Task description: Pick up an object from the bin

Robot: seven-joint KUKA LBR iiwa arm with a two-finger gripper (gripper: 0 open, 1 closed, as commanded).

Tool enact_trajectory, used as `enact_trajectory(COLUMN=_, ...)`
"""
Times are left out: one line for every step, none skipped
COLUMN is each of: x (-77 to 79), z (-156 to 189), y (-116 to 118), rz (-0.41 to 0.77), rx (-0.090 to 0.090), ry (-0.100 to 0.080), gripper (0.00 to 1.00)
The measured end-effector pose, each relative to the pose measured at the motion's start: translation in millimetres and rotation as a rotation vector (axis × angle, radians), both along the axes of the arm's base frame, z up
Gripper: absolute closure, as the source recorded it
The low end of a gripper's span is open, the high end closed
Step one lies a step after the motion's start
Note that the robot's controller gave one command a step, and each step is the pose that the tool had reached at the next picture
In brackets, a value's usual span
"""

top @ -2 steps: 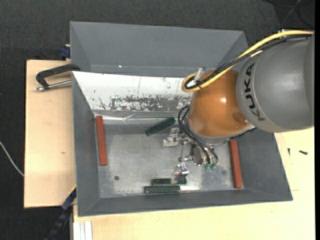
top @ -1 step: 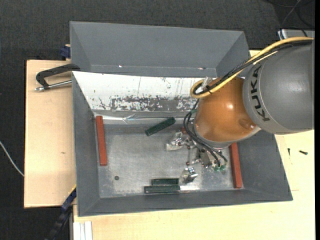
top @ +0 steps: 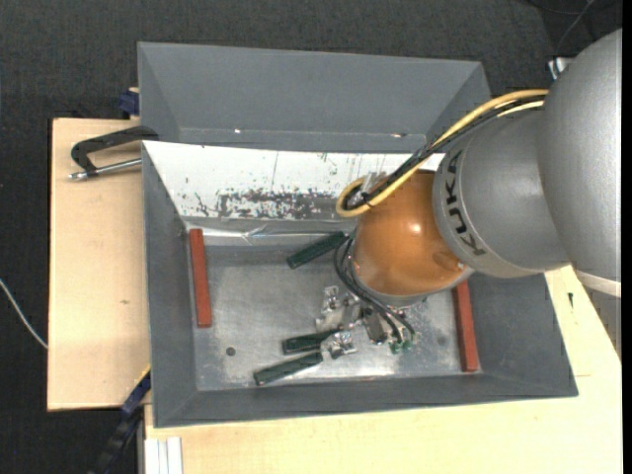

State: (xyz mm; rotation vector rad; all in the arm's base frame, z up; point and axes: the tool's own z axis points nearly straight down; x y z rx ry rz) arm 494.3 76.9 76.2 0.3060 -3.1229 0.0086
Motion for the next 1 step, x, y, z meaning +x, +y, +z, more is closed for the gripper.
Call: enact_trajectory(x=0.0, z=0.0, y=0.0, rz=0.0, rx=0.0, ry=0.0, gripper=1.0)
